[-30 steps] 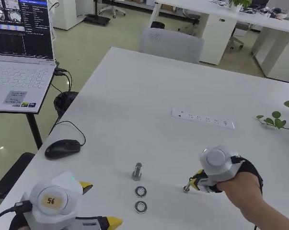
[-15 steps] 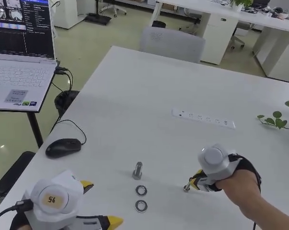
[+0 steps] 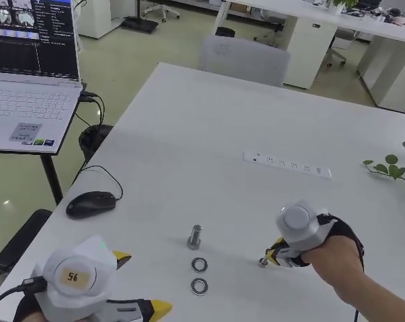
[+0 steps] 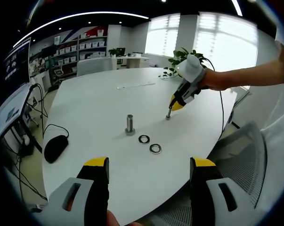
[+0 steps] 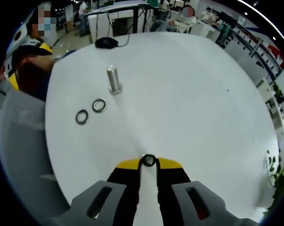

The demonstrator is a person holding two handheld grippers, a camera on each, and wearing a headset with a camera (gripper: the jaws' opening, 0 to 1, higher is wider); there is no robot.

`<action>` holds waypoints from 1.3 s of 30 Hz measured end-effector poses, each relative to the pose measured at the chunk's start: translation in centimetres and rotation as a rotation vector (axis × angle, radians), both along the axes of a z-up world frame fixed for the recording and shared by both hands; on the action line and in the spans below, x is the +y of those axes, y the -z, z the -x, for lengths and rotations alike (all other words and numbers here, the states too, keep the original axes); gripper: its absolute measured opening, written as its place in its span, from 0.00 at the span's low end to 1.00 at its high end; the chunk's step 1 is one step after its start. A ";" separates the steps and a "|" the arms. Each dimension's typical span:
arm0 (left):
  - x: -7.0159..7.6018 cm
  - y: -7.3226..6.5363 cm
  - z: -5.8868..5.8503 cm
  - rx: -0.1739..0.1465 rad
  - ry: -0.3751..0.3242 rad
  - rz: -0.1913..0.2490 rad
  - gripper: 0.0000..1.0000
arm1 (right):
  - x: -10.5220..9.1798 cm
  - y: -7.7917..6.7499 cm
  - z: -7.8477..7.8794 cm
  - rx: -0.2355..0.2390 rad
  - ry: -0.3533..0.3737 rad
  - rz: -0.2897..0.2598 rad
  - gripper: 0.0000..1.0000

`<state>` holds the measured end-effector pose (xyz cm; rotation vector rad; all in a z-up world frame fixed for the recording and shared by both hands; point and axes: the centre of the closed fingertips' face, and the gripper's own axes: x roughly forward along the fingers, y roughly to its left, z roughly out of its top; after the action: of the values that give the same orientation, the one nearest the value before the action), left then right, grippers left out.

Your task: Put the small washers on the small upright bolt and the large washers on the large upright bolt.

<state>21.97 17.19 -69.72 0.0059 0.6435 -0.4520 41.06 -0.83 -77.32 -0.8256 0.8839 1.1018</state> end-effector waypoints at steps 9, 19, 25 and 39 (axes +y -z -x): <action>0.1 0.1 0.2 0.002 -0.005 0.001 0.69 | 0.0 1.5 -0.2 0.012 0.002 0.012 0.13; 0.5 0.1 0.4 0.006 -0.011 -0.003 0.69 | -0.1 2.9 -0.2 0.026 -0.004 0.022 0.14; 0.5 -0.1 0.2 0.003 -0.008 -0.006 0.69 | -0.1 3.6 0.0 0.040 -0.007 0.032 0.14; 0.3 -0.5 -0.3 -0.008 -0.001 -0.009 0.69 | -0.2 2.9 0.1 0.035 -0.035 0.029 0.21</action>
<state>22.22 17.44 -69.23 0.0155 0.6374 -0.4479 41.00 -1.08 -80.21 -0.8508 0.9197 1.1392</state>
